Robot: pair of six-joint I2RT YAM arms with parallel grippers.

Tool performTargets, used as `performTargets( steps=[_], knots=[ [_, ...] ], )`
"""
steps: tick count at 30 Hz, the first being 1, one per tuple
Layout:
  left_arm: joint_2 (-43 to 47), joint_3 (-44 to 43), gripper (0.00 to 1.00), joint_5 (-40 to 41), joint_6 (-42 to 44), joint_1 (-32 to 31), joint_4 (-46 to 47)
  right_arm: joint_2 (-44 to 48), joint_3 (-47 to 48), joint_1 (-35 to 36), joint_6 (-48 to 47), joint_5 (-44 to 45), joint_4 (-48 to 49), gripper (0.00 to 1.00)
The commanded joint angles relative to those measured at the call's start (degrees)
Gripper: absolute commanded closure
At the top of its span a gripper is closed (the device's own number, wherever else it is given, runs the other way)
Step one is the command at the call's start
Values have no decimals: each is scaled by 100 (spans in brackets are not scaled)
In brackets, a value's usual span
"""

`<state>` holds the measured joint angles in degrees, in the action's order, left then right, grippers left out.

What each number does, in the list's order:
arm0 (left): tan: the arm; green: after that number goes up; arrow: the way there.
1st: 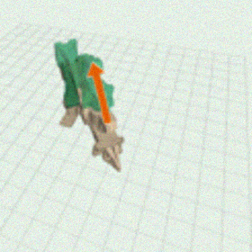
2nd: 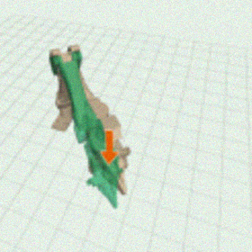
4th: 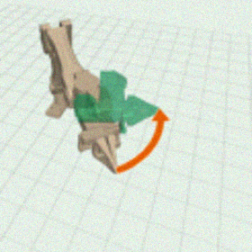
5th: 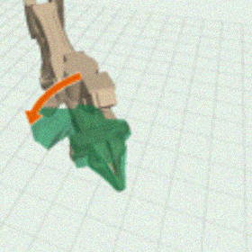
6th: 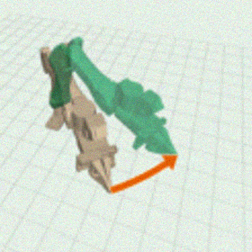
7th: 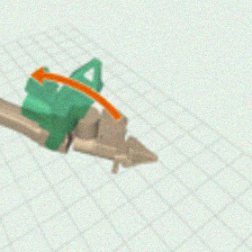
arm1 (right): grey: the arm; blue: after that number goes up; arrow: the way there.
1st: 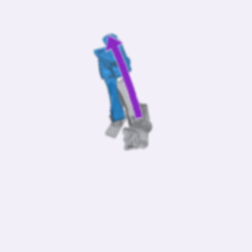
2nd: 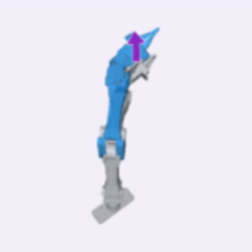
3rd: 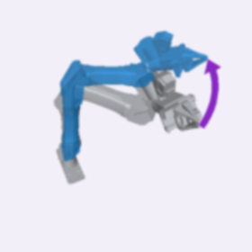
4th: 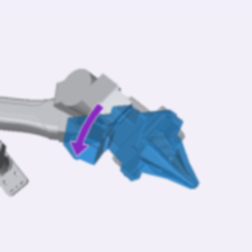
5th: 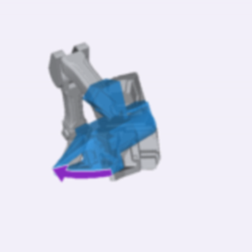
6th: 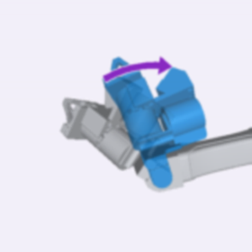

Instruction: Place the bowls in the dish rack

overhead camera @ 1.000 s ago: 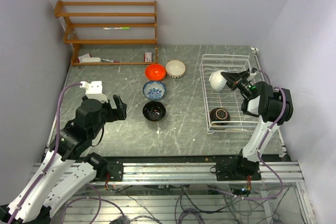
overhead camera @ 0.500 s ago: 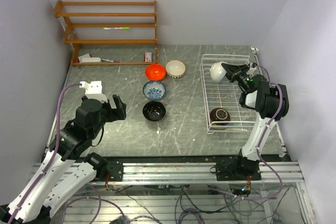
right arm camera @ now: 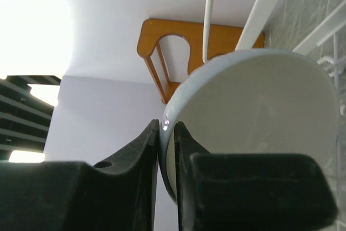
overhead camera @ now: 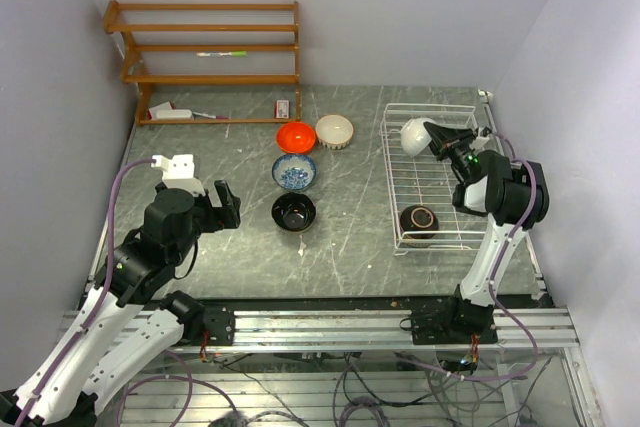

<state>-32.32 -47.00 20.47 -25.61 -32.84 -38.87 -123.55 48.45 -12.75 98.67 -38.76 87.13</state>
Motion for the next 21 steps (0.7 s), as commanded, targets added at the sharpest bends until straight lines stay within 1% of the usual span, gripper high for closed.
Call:
performTargets(
  steps=[1,9,13,15,16,17,18,20,21],
  knots=[
    [-13,17,1,64,-45,-25,60,-230,-555,-8,-490,17,122,82],
    [-16,31,1,-32,-10,-30,104,-144,-1027,-55,-522,37,408,76],
    [-21,26,1,-59,5,-34,116,-26,-1222,-119,-624,68,354,75],
    [-16,29,1,-63,-3,-31,119,-8,-1224,-139,-638,7,319,73],
    [-17,30,1,-69,-1,-31,117,8,-1218,-144,-643,-16,291,70],
    [-12,32,1,-69,1,-30,117,37,-1223,-148,-658,-19,245,64],
    [-6,28,1,-69,-2,-28,117,86,-1230,-155,-707,-17,159,61],
    [-3,28,1,-69,-3,-27,117,224,-1232,-157,-833,-6,-87,54],
    [-3,32,1,-65,-1,-33,110,305,-1228,-164,-899,9,-248,49]
  ],
)
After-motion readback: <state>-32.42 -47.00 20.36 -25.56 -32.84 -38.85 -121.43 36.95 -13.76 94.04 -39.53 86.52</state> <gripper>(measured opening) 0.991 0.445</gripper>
